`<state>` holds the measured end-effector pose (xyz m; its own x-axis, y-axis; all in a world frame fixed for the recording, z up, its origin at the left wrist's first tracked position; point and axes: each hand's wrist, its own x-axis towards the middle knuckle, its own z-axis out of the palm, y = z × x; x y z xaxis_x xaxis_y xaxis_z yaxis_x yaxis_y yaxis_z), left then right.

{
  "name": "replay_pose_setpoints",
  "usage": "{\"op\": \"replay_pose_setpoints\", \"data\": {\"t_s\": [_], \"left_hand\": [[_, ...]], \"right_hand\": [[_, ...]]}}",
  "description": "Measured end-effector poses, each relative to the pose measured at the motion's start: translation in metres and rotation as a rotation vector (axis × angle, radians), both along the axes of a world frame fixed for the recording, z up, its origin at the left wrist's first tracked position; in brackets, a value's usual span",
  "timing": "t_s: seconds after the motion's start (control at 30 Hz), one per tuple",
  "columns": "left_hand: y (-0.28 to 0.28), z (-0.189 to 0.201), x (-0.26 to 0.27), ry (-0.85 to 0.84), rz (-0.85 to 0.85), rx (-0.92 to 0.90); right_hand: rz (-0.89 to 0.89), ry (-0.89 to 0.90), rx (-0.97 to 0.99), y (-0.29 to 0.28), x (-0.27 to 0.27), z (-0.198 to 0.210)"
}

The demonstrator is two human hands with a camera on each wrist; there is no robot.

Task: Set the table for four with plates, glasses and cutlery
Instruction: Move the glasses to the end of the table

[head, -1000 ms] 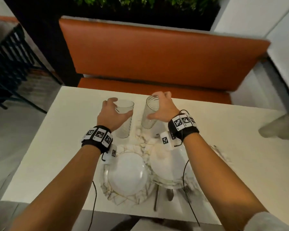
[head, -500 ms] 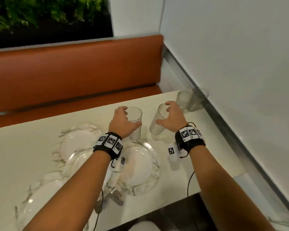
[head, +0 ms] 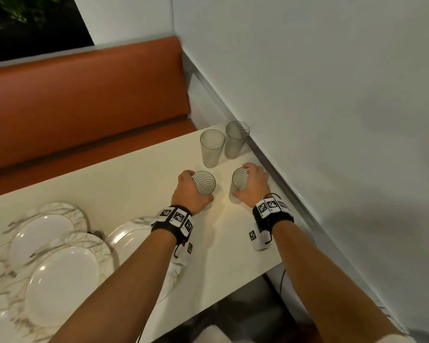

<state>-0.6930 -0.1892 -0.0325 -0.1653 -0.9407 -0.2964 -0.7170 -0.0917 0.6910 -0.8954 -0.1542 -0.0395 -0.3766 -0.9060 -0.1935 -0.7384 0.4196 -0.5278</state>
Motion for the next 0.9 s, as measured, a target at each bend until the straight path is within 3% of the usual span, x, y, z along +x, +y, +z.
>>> {"op": "replay_pose_setpoints", "data": {"t_s": [0.33,0.9], "left_hand": [[-0.013,-0.006,-0.03,0.106,0.015,-0.001],[-0.049,0.001,-0.073,0.108,0.078,0.054]], "right_hand": [[-0.032,-0.078,0.041,-0.009,-0.024,-0.006],[-0.191,-0.21,-0.13,-0.07,-0.056,-0.016]]}}
